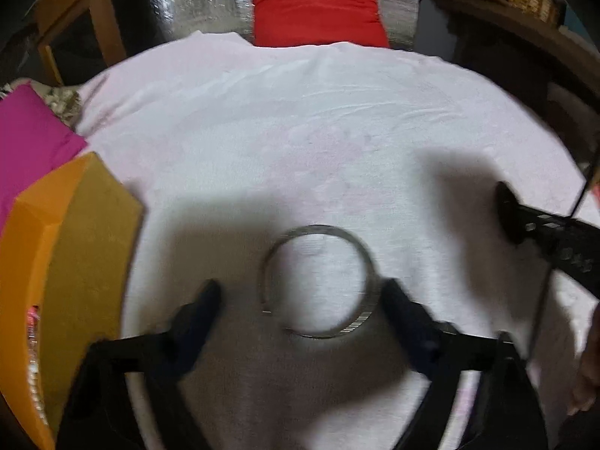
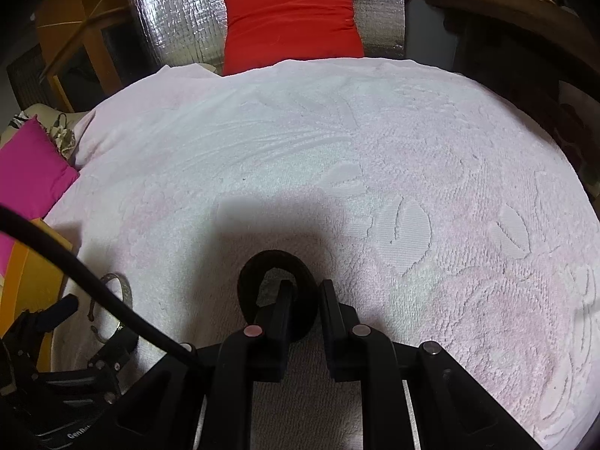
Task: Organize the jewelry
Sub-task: 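Lift the silver bangle with the left tool while the right tool holds the hair tie, then carry the bangle and hair tie over the orange box with both tools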
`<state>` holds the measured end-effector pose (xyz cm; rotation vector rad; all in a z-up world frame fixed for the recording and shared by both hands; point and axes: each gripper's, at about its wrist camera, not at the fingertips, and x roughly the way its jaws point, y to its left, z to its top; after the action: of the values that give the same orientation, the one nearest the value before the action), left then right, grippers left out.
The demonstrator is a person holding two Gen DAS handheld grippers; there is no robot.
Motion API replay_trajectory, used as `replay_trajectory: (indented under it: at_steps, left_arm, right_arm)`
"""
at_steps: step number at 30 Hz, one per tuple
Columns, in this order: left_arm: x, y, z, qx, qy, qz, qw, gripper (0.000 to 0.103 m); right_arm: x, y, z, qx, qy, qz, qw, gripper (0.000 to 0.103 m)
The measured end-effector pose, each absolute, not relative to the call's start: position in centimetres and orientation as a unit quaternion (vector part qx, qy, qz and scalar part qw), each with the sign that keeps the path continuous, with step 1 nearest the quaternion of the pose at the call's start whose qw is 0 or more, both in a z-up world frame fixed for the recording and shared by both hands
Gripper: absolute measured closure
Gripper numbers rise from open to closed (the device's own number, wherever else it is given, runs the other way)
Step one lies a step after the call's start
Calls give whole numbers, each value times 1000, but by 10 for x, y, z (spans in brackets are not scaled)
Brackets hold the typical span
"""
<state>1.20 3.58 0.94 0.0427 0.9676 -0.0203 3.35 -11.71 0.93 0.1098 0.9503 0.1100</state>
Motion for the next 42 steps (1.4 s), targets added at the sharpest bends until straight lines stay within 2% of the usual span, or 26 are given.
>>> replay_trajectory:
  at_steps: [2,5,10,24,42]
  left_arm:
    - [11,28,11,38,459,-19,887,40]
    - [10,22,12,59,452,-19,890,40]
    - [14,36,12,16,464,-31,885,40]
    - [4,55,26,-6,454,-2,891,40]
    - [-49,68,90,19,356,62,932,40]
  right_arm:
    - [33,-118,9,54,457,54,886,86]
    - [33,-119,9,55,456,55,886,86]
    - [33,-120,9,56,456,57,886,86]
    - [33,-119,11,71,454,58,886,87]
    - [23,-87,22,71,437,77,893,91]
